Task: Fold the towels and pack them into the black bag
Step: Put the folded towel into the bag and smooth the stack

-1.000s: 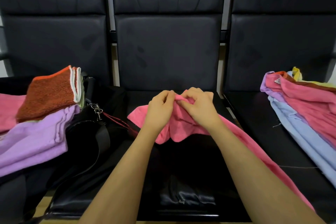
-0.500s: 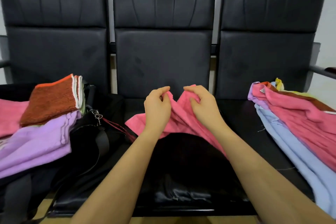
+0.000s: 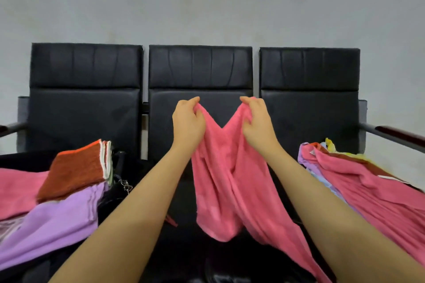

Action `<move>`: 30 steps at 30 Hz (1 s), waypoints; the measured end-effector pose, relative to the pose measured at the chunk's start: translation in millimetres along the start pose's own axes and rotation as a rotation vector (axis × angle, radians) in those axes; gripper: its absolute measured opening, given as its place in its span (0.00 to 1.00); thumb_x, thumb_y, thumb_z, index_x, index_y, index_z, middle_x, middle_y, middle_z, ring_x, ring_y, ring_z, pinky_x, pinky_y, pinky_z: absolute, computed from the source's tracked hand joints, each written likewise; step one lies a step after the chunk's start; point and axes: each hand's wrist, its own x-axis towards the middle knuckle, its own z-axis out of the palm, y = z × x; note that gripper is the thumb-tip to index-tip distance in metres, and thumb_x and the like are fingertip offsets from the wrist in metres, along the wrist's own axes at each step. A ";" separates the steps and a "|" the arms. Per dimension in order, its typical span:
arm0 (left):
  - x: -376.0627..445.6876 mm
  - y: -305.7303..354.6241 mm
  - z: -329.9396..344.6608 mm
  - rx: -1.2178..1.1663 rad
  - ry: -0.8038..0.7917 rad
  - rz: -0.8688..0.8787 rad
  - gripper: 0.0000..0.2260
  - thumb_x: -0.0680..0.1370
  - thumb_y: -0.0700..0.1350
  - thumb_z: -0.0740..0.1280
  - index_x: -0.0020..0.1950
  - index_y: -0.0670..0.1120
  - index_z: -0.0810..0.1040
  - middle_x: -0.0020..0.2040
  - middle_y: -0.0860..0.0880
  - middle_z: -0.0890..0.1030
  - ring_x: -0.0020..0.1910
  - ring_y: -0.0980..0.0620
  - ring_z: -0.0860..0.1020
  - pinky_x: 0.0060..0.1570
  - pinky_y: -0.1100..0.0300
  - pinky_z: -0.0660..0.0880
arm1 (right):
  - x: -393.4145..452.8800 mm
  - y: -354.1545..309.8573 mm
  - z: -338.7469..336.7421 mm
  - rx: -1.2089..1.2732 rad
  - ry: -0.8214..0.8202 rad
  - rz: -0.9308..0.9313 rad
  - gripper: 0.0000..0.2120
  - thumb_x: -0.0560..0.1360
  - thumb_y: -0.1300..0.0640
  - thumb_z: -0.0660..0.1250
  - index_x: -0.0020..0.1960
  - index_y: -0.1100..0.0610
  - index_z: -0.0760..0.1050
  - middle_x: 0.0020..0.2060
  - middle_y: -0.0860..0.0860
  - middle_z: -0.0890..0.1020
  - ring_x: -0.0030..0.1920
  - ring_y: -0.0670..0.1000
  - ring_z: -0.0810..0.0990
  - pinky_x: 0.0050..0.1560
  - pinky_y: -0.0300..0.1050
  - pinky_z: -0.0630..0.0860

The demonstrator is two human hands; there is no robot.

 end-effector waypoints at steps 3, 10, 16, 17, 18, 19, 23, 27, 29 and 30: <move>15.2 9.4 -12.5 0.027 -0.047 0.102 0.24 0.76 0.30 0.56 0.71 0.41 0.69 0.63 0.45 0.72 0.61 0.49 0.72 0.54 0.75 0.61 | 15.5 -9.0 -11.6 -0.083 0.046 -0.036 0.29 0.68 0.79 0.53 0.68 0.66 0.68 0.60 0.60 0.69 0.61 0.55 0.71 0.59 0.30 0.60; 47.0 20.8 -41.1 0.229 -0.128 0.140 0.28 0.73 0.27 0.54 0.73 0.42 0.65 0.64 0.42 0.70 0.65 0.44 0.69 0.59 0.66 0.62 | 36.5 -19.2 -32.2 -0.179 0.216 0.016 0.17 0.74 0.72 0.55 0.56 0.63 0.77 0.53 0.52 0.71 0.53 0.53 0.74 0.55 0.46 0.72; 56.3 14.9 -60.2 0.295 0.097 0.047 0.14 0.76 0.33 0.54 0.53 0.40 0.77 0.51 0.41 0.77 0.50 0.41 0.75 0.49 0.49 0.73 | 39.6 -19.1 -39.2 -0.241 0.235 0.251 0.13 0.80 0.60 0.55 0.56 0.54 0.77 0.52 0.52 0.76 0.50 0.55 0.76 0.49 0.49 0.71; 55.9 12.9 -62.5 0.307 0.107 0.006 0.13 0.77 0.34 0.53 0.54 0.41 0.75 0.49 0.43 0.77 0.48 0.42 0.75 0.46 0.49 0.73 | 40.3 -17.9 -39.2 -0.193 0.253 0.316 0.13 0.80 0.59 0.56 0.56 0.53 0.77 0.53 0.53 0.78 0.53 0.56 0.76 0.50 0.50 0.72; 54.5 11.6 -64.5 0.311 0.111 -0.044 0.12 0.77 0.35 0.53 0.54 0.43 0.74 0.47 0.44 0.76 0.46 0.43 0.74 0.44 0.50 0.72 | 40.7 -16.4 -39.7 -0.129 0.277 0.372 0.12 0.80 0.59 0.57 0.58 0.53 0.77 0.54 0.53 0.80 0.55 0.56 0.77 0.52 0.50 0.72; 53.2 10.1 -65.9 0.293 0.116 -0.096 0.12 0.77 0.36 0.53 0.55 0.45 0.73 0.47 0.45 0.76 0.44 0.44 0.73 0.43 0.52 0.71 | 41.7 -14.7 -40.1 -0.063 0.303 0.412 0.12 0.80 0.59 0.59 0.59 0.55 0.77 0.56 0.54 0.80 0.57 0.56 0.76 0.53 0.48 0.71; 52.1 4.0 -67.1 0.119 0.150 -0.209 0.15 0.76 0.36 0.54 0.59 0.48 0.71 0.48 0.46 0.76 0.43 0.45 0.73 0.42 0.54 0.71 | 46.8 -11.5 -41.3 0.173 0.436 0.520 0.10 0.79 0.60 0.63 0.58 0.61 0.75 0.52 0.53 0.78 0.55 0.51 0.75 0.48 0.37 0.66; 56.5 0.1 -65.2 0.037 0.164 -0.250 0.17 0.76 0.36 0.55 0.57 0.46 0.80 0.54 0.46 0.80 0.50 0.47 0.77 0.47 0.56 0.73 | 51.8 -8.0 -42.2 0.258 0.333 0.546 0.14 0.77 0.63 0.60 0.62 0.60 0.73 0.52 0.49 0.75 0.57 0.52 0.75 0.51 0.40 0.69; 57.7 -1.3 -64.7 0.027 0.167 -0.262 0.18 0.76 0.35 0.55 0.57 0.46 0.81 0.54 0.44 0.81 0.51 0.44 0.78 0.47 0.55 0.74 | 51.3 -3.6 -43.4 0.113 0.170 0.514 0.21 0.75 0.67 0.58 0.68 0.60 0.68 0.61 0.54 0.72 0.60 0.54 0.73 0.55 0.41 0.68; 57.4 -2.2 -64.7 0.023 0.168 -0.265 0.18 0.76 0.35 0.55 0.57 0.45 0.81 0.54 0.44 0.81 0.51 0.44 0.79 0.47 0.55 0.75 | 49.7 -1.8 -44.1 0.006 0.094 0.488 0.23 0.74 0.68 0.57 0.69 0.61 0.67 0.64 0.57 0.69 0.61 0.56 0.72 0.55 0.39 0.67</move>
